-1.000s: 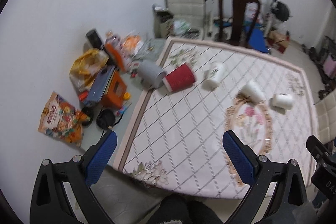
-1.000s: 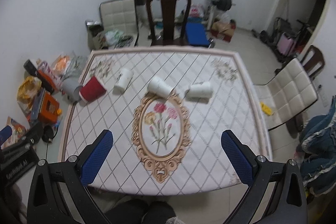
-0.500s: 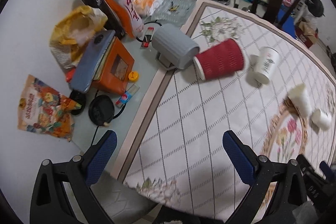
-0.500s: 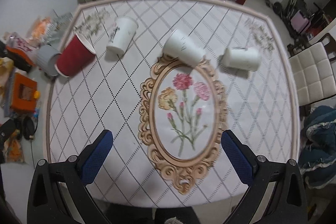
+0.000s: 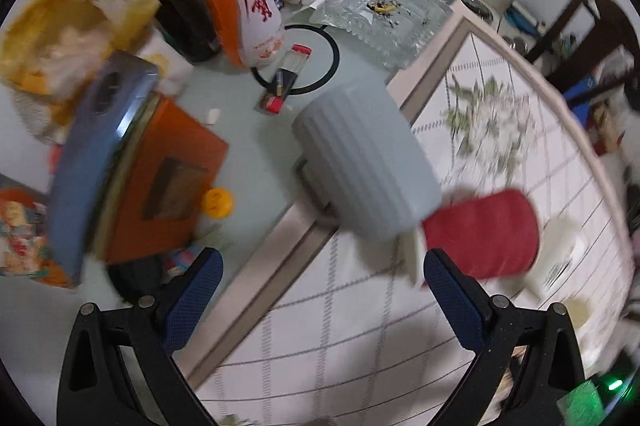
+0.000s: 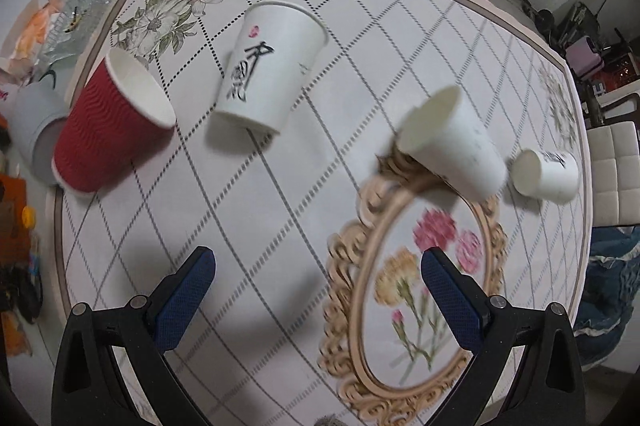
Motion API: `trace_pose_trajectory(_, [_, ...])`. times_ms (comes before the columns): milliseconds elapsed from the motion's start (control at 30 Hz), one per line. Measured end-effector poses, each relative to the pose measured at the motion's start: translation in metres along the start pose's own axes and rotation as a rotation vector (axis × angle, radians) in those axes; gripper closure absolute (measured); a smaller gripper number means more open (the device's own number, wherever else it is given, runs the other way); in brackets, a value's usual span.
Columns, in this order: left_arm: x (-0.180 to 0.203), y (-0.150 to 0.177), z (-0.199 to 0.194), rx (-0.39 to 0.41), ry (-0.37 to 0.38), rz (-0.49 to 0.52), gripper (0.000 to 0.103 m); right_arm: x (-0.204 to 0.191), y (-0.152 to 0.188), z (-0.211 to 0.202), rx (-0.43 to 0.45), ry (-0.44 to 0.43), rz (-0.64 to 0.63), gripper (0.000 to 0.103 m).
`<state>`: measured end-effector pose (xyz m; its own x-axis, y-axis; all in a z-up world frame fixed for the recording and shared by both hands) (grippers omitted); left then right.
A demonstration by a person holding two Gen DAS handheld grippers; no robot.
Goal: Flip cup upright
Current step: 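Reach the left tool to the grey ribbed mug lying on its side and grasp it, then lift the grey mug with the left tool and rotate it upright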
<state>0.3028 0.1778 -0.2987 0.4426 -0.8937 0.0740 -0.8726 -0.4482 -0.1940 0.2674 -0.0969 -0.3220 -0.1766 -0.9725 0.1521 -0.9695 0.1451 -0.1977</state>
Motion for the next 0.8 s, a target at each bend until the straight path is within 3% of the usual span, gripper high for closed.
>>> trace_pose_trajectory(167, [-0.001,-0.023,0.027,-0.071,0.144,-0.161,0.001,-0.012,-0.015,0.014,-0.005,0.005,0.015,0.0])
trace_pose_trajectory(267, [0.002,-0.033,0.043,-0.089,0.143,-0.185,0.001,-0.017,-0.018,0.021,-0.011,0.011,0.022,0.0])
trace_pose_trajectory(467, [0.007,-0.044,0.066,-0.096,0.157,-0.173,0.003,-0.015,-0.017,0.032,-0.025,0.026,0.041,0.0])
trace_pose_trajectory(533, [0.011,-0.048,0.067,-0.078,0.159,-0.149,0.014,-0.013,-0.017,0.033,-0.027,0.033,0.046,0.0])
trace_pose_trajectory(800, [0.016,-0.057,0.068,-0.025,0.115,-0.047,0.016,-0.003,-0.017,0.034,-0.025,0.052,0.056,0.0])
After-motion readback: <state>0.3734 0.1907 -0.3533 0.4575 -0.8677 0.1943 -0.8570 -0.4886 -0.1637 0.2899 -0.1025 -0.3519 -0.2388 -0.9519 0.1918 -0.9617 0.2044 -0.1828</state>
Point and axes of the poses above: each gripper's, at about its wrist camera, not at the fingertips, and z roughly the way its jaws point, x to its right, y to its underside, the point moved 4 cm from there along z, roughly the way its jaws point, and after that the axes turned 5 degrees about x, right-handed, at the moved point
